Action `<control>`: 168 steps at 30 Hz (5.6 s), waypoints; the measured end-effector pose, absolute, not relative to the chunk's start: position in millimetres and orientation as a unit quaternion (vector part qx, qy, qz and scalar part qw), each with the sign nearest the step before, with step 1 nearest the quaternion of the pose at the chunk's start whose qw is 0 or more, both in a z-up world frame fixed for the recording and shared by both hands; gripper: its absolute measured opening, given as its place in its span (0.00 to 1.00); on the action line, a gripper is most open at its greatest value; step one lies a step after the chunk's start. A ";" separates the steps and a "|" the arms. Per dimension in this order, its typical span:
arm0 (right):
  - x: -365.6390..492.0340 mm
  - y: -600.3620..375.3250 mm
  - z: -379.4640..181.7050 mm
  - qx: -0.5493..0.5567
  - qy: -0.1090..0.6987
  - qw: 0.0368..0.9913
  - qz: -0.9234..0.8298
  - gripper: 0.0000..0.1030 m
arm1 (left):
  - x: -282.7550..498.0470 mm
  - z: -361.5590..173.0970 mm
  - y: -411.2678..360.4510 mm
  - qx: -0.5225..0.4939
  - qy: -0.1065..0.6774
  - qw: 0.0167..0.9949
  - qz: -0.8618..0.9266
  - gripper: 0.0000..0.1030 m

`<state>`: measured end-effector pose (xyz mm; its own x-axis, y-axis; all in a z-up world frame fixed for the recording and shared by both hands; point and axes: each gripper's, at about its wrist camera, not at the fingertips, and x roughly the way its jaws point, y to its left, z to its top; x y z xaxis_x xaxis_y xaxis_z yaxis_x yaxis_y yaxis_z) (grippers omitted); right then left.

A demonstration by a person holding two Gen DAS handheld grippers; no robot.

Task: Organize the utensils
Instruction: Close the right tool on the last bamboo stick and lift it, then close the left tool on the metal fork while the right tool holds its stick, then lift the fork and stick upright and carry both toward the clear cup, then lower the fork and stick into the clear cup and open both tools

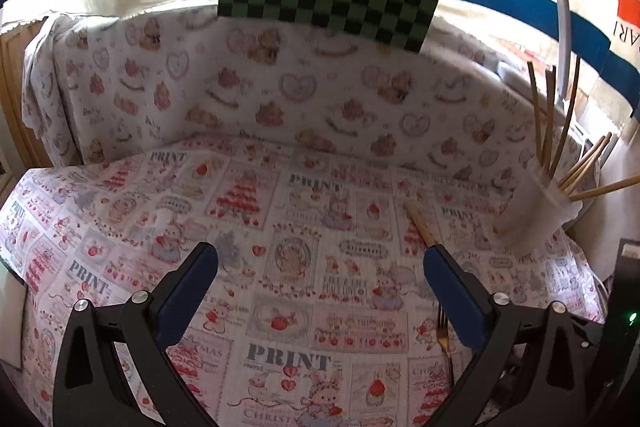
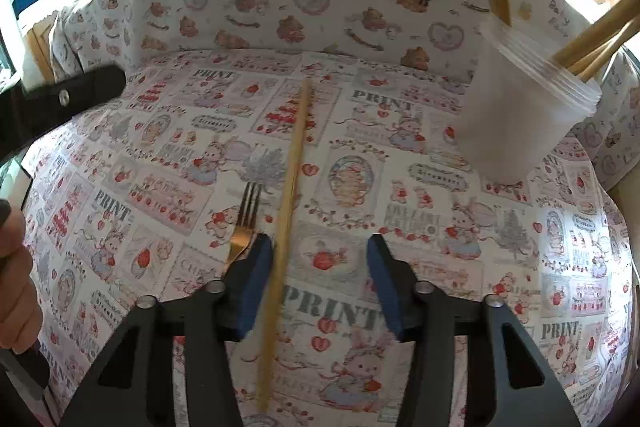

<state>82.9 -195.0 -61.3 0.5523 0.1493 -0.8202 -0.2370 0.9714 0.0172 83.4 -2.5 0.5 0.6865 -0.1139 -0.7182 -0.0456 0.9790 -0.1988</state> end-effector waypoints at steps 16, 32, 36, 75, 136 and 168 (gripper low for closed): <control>94.9 -250.5 -36.1 0.068 0.438 0.892 0.092 0.07 | 54.1 -6.9 -97.3 0.041 0.453 0.874 -0.170 0.63; 71.7 -247.6 2.0 0.014 0.312 0.946 0.086 0.07 | 77.3 -14.3 -98.7 0.013 0.422 0.893 -0.156 0.34; 74.4 -261.5 5.0 0.052 0.310 0.944 0.097 0.07 | 93.8 -21.1 -92.5 -0.032 0.444 0.876 -0.186 0.34; 42.7 -282.4 38.4 0.102 0.223 0.961 0.130 0.07 | 82.3 -10.6 -45.3 -0.097 0.443 0.878 -0.153 0.07; 50.0 -357.5 125.6 0.090 -0.030 0.995 0.021 0.07 | 128.2 148.5 -189.1 -0.016 0.158 0.972 -0.171 0.01; 125.7 -361.4 83.0 0.110 0.135 0.979 0.107 0.31 | 128.8 108.1 -172.4 0.010 0.157 0.975 -0.154 0.35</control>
<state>125.7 -361.4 83.0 0.9407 0.2389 -0.2408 -0.1794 0.9528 0.2448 128.8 -172.4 108.1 0.9034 -0.2975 -0.3089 0.3035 0.9524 -0.0296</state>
